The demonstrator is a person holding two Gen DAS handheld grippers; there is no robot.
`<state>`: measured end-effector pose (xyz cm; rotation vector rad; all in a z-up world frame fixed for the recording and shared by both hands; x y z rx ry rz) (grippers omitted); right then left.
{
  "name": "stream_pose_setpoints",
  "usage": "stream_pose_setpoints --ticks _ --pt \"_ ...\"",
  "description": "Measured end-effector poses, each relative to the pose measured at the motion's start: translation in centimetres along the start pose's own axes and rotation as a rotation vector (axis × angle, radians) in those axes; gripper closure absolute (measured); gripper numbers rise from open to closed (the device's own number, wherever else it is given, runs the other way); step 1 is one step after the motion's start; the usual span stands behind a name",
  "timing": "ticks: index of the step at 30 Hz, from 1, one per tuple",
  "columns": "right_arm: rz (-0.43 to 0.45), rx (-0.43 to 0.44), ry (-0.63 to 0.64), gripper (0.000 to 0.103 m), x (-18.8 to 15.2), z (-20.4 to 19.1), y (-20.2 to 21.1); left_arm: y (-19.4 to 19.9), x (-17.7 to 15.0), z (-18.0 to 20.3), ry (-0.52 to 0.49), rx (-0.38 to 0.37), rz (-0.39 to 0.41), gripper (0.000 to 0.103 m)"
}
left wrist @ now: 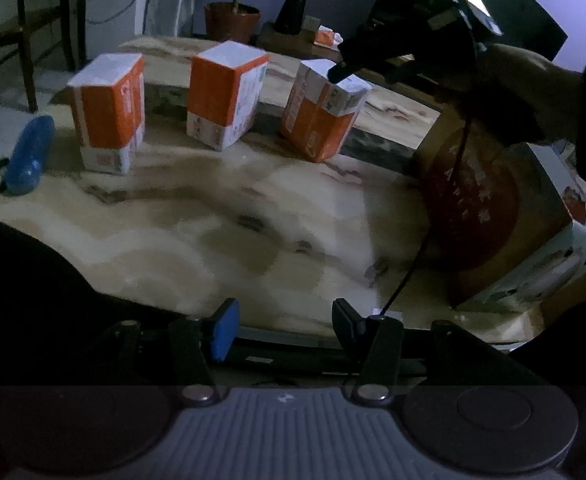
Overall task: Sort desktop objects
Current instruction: 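Close the right gripper on the orange-and-white medicine box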
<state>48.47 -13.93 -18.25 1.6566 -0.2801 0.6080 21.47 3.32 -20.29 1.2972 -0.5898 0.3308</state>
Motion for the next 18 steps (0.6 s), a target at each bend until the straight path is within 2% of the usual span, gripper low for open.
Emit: stream_pose_setpoints --ticks 6,9,13,18 --pt "-0.063 -0.002 -0.025 0.002 0.9 0.5 -3.2 -0.9 0.0 0.0 0.026 -0.028 -0.016 0.051" --pt "-0.106 0.024 -0.077 0.005 1.1 0.9 -4.4 -1.2 0.0 -0.1 0.04 -0.038 -0.023 0.051" --pt "-0.121 0.029 -0.109 0.005 1.8 1.7 -5.3 -1.5 -0.1 -0.2 0.055 -0.05 -0.029 0.051" --pt "-0.226 0.019 -0.047 0.005 0.8 1.4 -7.6 -1.8 -0.1 -0.3 0.074 -0.065 -0.035 0.05"
Point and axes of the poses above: each gripper's, at about its wrist camera, not at the fingertips, and y roughly against the way its jaws point, z to its right, x to its top, the point moved 10 cm from there along -y, roughly the way its jaws point, and after that the axes turned 10 degrees about -y, right-handed, at the moved point
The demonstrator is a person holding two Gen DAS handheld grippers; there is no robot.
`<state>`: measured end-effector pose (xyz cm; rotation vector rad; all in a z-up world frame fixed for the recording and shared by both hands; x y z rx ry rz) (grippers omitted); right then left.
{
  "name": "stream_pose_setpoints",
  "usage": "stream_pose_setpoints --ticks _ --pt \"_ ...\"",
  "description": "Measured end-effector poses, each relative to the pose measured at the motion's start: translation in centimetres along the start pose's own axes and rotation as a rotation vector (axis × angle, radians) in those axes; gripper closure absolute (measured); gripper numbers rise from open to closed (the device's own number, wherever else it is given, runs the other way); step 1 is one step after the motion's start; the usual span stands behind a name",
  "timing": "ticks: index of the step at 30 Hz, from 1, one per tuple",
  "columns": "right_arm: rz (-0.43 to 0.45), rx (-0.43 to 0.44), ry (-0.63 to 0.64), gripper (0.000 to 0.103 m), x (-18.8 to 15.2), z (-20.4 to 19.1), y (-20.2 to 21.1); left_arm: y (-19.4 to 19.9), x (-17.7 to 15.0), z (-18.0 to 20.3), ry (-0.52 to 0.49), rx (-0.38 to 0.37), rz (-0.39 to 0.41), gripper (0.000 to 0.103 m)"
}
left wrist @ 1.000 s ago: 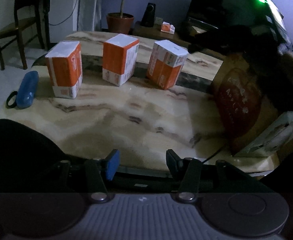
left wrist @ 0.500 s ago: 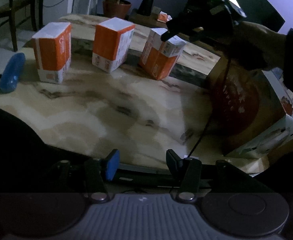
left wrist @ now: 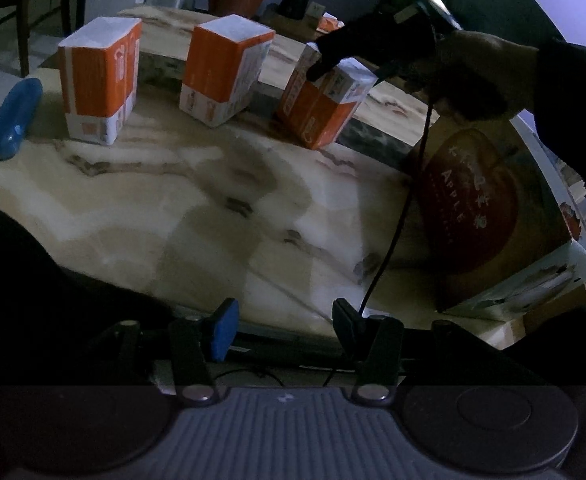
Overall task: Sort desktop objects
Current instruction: 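Close the right gripper on the orange-and-white medicine box, then lift the medicine box with the right gripper and carry it toward the white cardboard box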
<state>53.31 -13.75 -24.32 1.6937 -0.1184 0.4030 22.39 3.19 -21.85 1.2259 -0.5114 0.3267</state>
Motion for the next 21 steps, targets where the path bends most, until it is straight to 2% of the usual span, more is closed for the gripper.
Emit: stream_pose_setpoints --ticks 7,12,16,18,21 --pt "-0.062 -0.022 0.017 0.005 -0.2 0.0 -2.4 -0.3 0.0 -0.1 0.016 -0.017 -0.008 0.05" --pt "-0.085 -0.053 -0.003 0.011 -0.8 1.2 -3.4 -0.6 0.0 -0.2 0.029 -0.026 -0.013 0.049" --pt "-0.04 -0.027 -0.025 0.016 -0.6 1.2 -3.0 -0.6 0.1 -0.1 0.03 -0.034 -0.012 0.048" --pt "-0.018 -0.003 -0.052 0.026 -0.6 1.1 -2.6 -0.7 0.1 0.1 0.026 -0.035 -0.011 0.048" --pt "0.013 0.027 -0.102 0.027 -0.9 1.3 -2.0 -0.7 0.2 0.4 0.022 -0.038 -0.01 0.048"
Point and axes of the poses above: each gripper's, at about its wrist camera, not at the fingertips, and y roughly against the way its jaws point, z to its right, x to its top, the point moved 10 cm from there along -y, roughly the way its jaws point, and after that the axes turned 10 degrees about -y, right-handed, at the moved point
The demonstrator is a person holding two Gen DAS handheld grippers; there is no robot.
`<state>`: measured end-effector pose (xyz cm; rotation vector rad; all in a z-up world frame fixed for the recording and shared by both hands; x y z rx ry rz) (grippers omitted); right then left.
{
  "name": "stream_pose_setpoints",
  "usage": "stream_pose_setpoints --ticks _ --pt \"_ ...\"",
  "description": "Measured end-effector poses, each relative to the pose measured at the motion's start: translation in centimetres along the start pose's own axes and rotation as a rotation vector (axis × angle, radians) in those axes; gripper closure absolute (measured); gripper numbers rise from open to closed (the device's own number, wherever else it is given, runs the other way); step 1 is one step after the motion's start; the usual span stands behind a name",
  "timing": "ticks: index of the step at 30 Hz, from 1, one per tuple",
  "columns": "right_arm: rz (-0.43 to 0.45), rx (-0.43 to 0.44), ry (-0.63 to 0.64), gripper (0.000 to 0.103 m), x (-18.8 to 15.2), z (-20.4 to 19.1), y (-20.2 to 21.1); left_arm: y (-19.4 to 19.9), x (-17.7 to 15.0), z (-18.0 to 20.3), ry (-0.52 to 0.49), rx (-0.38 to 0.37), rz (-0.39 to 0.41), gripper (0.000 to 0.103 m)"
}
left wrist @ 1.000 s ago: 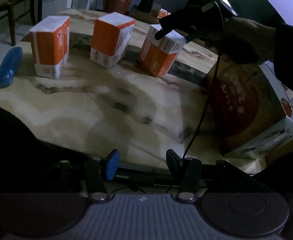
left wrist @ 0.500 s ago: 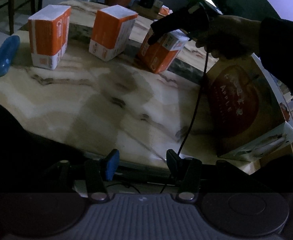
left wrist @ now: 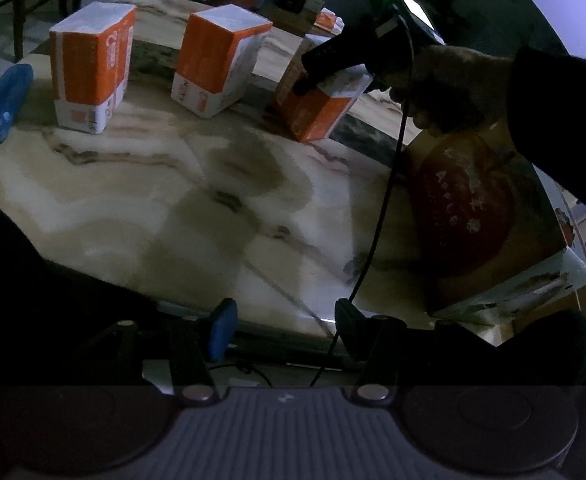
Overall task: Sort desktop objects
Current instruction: 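Lift the medicine box with the right gripper and carry it toward the white cardboard box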
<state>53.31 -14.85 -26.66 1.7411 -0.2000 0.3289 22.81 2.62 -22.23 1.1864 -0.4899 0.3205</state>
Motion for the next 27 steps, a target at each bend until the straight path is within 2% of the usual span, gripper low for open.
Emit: stream_pose_setpoints --ticks 4,9,14,18,21,23,27 --pt "0.058 0.061 -0.123 0.027 -1.0 1.0 1.8 0.0 0.1 0.3 -0.008 -0.002 0.005 0.048" --pt "0.195 0.241 -0.32 0.027 -2.9 1.2 7.2 0.3 0.3 0.7 -0.016 -0.006 0.023 0.048" --pt "0.347 0.402 -0.399 0.027 -6.5 0.6 13.7 1.2 0.4 1.8 -0.064 0.009 0.053 0.048" --pt "0.411 0.499 -0.457 0.027 -10.8 0.6 18.2 2.3 0.1 2.9 -0.133 0.051 0.069 0.048" --pt "0.453 0.607 -0.532 0.027 -14.9 1.1 21.3 3.2 -0.4 3.8 -0.166 0.073 0.074 0.048" --pt "0.473 0.664 -0.534 0.027 -17.8 0.8 23.4 3.8 -0.7 4.4 -0.181 0.083 0.078 0.048" --pt "0.491 0.725 -0.496 0.027 -23.1 -0.4 27.0 5.3 -1.1 6.0 -0.226 0.102 0.105 0.048"
Point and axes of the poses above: each gripper's, at about its wrist camera, not at the fingertips, and y roughly against the way its jaws point, z to its right, x to its top, the point moved 10 cm from there along -y, roughly the way its jaws point, and after that the axes turned 10 degrees about -y, right-handed, at the moved point
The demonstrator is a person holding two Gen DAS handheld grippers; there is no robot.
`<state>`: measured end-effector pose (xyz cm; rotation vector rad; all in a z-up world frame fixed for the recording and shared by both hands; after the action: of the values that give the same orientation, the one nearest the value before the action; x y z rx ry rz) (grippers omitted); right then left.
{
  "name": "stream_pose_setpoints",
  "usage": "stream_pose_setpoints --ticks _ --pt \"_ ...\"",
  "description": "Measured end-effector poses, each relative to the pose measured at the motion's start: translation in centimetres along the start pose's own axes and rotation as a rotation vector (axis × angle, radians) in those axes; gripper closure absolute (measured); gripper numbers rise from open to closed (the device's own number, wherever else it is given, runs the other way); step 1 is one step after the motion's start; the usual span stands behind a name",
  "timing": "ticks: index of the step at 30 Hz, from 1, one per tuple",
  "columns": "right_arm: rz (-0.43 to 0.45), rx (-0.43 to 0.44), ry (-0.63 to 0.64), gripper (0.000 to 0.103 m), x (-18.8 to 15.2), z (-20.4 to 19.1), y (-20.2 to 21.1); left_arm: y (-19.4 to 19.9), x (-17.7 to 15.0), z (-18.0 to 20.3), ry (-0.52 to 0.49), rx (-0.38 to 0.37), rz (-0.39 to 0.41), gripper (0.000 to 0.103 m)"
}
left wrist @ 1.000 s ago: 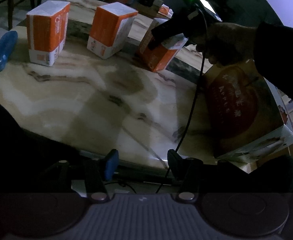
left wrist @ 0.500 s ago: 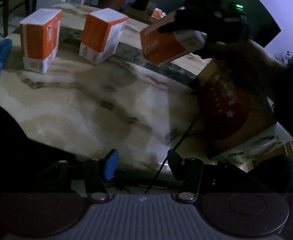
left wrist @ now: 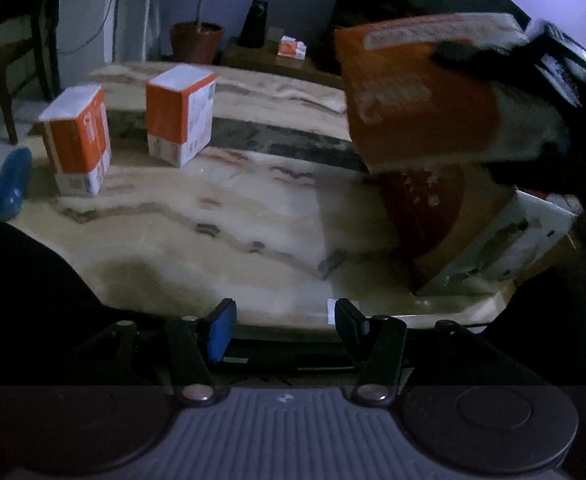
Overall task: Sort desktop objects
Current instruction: 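Lift the medicine box with the right gripper and carry it toward the white cardboard box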
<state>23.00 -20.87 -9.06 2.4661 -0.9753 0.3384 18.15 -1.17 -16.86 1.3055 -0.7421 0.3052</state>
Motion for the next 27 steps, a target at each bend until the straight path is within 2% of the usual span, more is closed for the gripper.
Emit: stream_pose_setpoints --ticks 7,12,17,21,27 --pt "-0.02 0.078 0.054 0.027 -5.1 -2.0 4.7 4.5 1.3 3.7 -0.086 0.015 0.094 0.048" --pt "0.006 0.101 0.095 0.027 -7.9 -2.5 8.2 6.6 0.2 5.8 -0.119 -0.008 0.087 0.046" --pt "0.015 0.109 0.121 0.027 -10.7 -2.9 10.9 8.6 -0.9 7.5 -0.195 0.03 0.115 0.047" --pt "0.049 0.202 0.038 0.028 -11.7 -2.5 13.2 11.0 -1.0 8.3 -0.2 0.024 0.168 0.047" --pt "0.097 0.246 -0.041 0.028 -11.2 -1.7 15.0 13.3 -1.3 10.9 -0.26 0.014 0.224 0.044"
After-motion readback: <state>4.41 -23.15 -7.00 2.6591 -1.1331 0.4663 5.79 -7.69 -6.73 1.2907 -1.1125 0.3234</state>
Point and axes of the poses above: each gripper's, at about its wrist camera, not at the fingertips, and y roughly against the way its jaws point, z to its right, x to its top, the point moved 10 cm from there along -y, roughly the way its jaws point, and after that the axes turned 10 degrees about -y, right-handed, at the moved point
